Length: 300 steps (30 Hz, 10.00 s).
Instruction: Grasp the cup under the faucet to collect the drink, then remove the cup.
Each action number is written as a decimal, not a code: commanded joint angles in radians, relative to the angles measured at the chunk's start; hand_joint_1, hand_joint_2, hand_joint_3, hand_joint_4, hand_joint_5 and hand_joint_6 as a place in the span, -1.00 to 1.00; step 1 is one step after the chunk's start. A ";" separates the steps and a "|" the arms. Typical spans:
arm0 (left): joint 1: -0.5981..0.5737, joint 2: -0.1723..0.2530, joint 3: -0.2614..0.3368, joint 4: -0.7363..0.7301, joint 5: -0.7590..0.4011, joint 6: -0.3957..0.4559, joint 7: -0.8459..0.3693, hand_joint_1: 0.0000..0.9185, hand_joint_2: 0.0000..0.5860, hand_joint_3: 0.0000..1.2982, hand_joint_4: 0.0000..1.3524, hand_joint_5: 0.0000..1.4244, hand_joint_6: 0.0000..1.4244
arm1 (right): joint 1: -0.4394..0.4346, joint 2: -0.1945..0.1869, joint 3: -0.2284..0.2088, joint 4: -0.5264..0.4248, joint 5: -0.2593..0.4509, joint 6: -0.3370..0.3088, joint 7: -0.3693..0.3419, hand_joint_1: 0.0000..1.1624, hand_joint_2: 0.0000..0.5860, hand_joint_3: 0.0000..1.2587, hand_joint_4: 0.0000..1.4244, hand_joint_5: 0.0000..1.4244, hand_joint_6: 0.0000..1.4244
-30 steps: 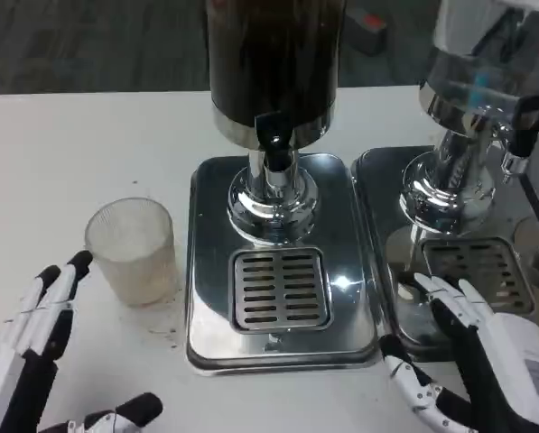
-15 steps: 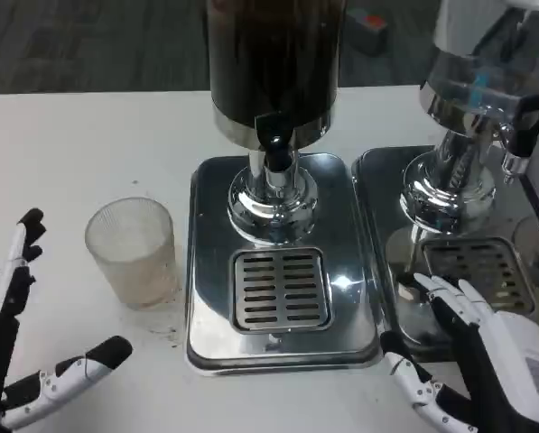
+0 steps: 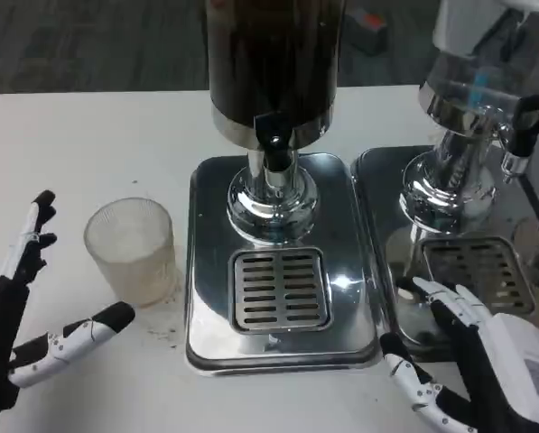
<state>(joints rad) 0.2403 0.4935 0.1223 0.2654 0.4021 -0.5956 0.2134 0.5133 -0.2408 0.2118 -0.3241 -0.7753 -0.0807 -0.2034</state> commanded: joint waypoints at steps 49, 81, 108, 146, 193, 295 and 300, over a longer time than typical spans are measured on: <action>-0.394 0.063 -0.193 0.443 0.053 0.078 -0.073 -0.63 -1.00 -1.00 -0.86 -0.66 -0.55 | 0.076 0.014 -0.006 -0.071 0.030 0.029 0.013 -0.56 0.35 -0.65 -0.72 -0.75 -0.68; -0.510 0.044 -0.312 0.564 0.110 0.151 0.013 -0.58 -0.97 -0.88 -0.70 -0.52 -0.41 | 0.092 0.033 -0.015 -0.071 0.041 0.030 0.009 -0.52 0.33 -0.64 -0.70 -0.73 -0.63; -0.504 -0.010 -0.343 0.619 0.138 0.147 0.279 -0.44 -0.78 -0.41 -0.17 0.07 0.63 | 0.097 0.033 -0.015 -0.066 0.080 0.024 0.013 -0.52 0.33 -0.64 -0.69 -0.73 -0.60; -0.366 0.049 -0.300 0.464 0.179 -0.056 0.511 -0.28 -0.64 -0.09 0.20 0.43 1.00 | 0.084 0.037 -0.005 -0.035 0.107 0.016 0.013 -0.53 0.34 -0.64 -0.69 -0.73 -0.58; -0.585 -0.122 -0.478 0.669 0.291 -0.035 0.453 -0.37 -0.67 -0.10 0.20 0.42 1.00 | 0.165 0.076 -0.006 -0.107 0.100 0.026 0.001 -0.55 0.35 -0.64 -0.69 -0.73 -0.58; -0.262 0.178 -0.112 0.187 -0.107 -0.196 0.097 -1.00 -0.75 -0.59 -0.63 -0.61 -0.33 | 0.038 0.109 0.027 -0.009 0.163 0.039 0.013 -0.56 0.35 -0.62 -0.69 -0.69 -0.57; -0.339 0.189 -0.103 0.262 -0.417 -0.294 -0.226 -1.00 -0.70 -0.57 -0.64 -0.61 -0.44 | 0.032 0.112 0.027 -0.002 0.163 0.039 0.007 -0.55 0.40 -0.60 -0.69 -0.69 -0.57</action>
<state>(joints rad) -0.0422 0.6643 0.0181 0.4918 0.1669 -0.8382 0.1816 0.5490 -0.1299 0.2403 -0.3383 -0.6057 -0.0428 -0.1816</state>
